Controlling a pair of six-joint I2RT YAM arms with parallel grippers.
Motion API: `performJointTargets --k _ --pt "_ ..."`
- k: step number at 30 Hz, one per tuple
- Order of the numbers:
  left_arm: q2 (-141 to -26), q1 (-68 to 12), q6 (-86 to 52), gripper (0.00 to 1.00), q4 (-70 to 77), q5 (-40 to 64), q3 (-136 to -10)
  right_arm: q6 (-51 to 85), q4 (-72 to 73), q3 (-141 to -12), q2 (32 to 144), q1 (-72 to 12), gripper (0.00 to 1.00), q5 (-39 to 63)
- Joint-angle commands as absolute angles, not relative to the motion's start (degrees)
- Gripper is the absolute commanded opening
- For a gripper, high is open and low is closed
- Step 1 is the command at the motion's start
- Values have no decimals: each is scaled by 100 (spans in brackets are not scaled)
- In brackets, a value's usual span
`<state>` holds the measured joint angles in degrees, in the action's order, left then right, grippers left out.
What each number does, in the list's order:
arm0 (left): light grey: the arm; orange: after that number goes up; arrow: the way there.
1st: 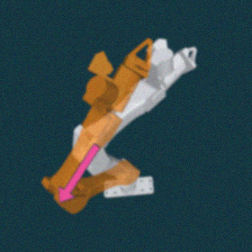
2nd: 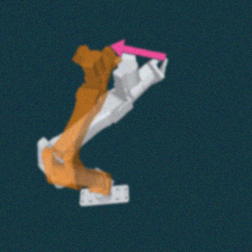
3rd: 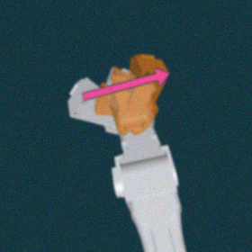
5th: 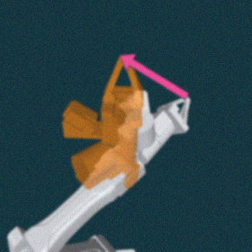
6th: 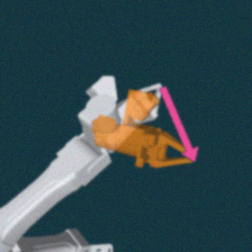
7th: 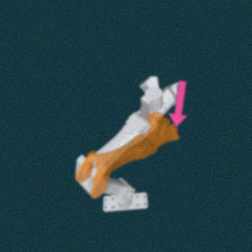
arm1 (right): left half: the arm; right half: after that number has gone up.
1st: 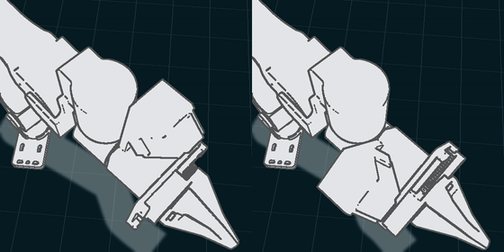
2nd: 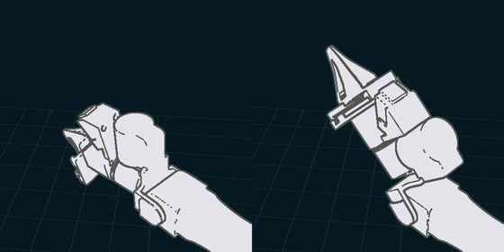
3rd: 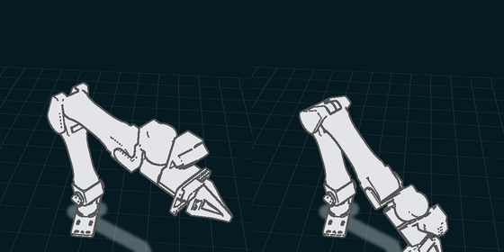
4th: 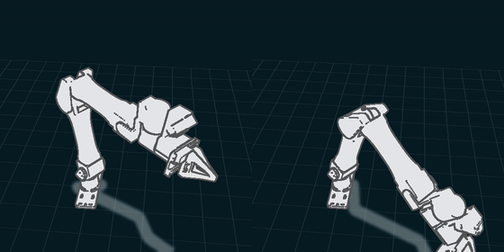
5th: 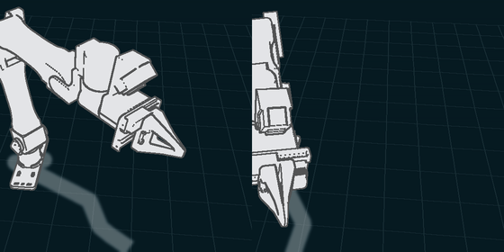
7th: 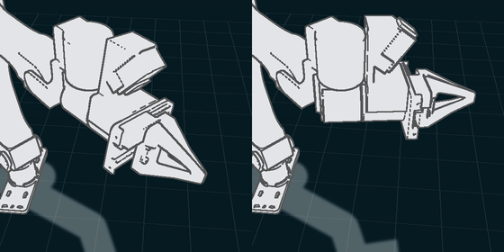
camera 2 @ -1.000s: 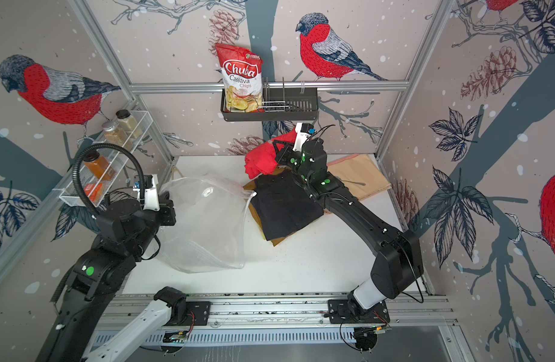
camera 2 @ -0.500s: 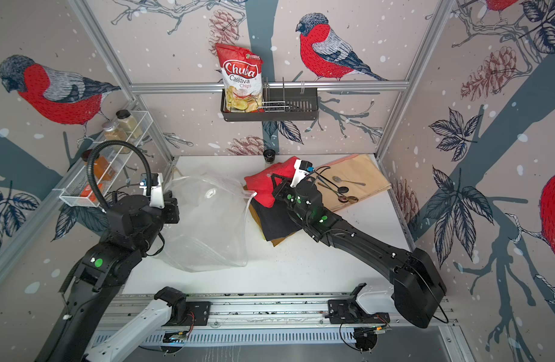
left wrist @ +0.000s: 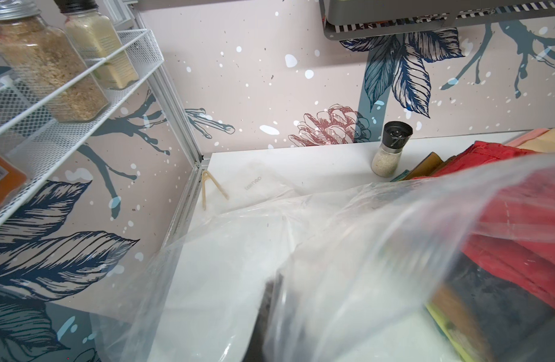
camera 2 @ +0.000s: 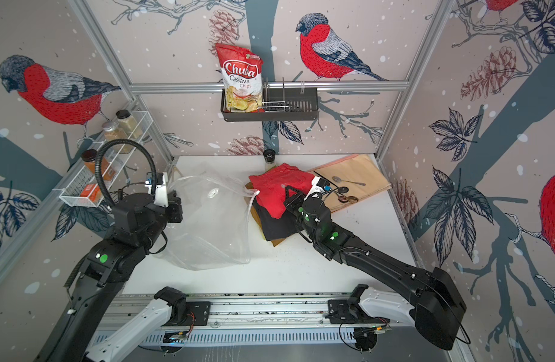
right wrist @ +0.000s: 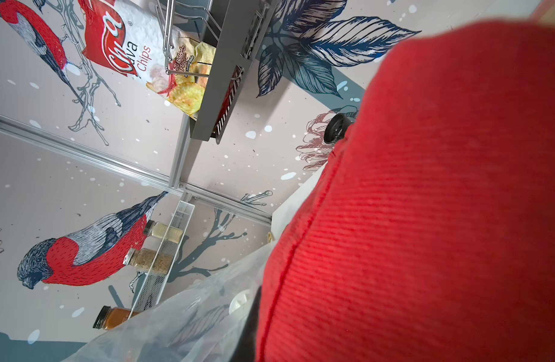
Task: Take the trousers out of the vacuum bag
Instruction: Place the trousers at the center of the board.
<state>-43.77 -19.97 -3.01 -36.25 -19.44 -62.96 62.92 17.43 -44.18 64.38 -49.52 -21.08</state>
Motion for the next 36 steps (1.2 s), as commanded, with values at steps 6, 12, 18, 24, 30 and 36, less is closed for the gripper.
performJointTargets --k 6,12,18,24,30,36 --pt "-4473 -1986 -341 0 -3234 -1740 -6198 7556 1496 -3840 6249 -5406 0 -2639" --pt "-4499 -1987 -342 0 -3190 -1700 -6181 8216 1130 -3436 6279 -5730 1 -3073" --pt "-4461 -1991 -343 0 -3199 -1724 -6140 8533 956 -3112 6212 -5658 4 -3090" --pt "-4462 -1983 -368 0 -3132 -1629 -6117 8571 563 -3155 6132 -5699 28 -3201" --pt "-4524 -1987 -397 0 -3038 -1491 -6040 8513 -65 -3235 6086 -5742 55 -3195" --pt "-4560 -1986 -490 0 -2829 -1323 -5882 8065 -1270 -3741 5853 -6198 61 -3664"
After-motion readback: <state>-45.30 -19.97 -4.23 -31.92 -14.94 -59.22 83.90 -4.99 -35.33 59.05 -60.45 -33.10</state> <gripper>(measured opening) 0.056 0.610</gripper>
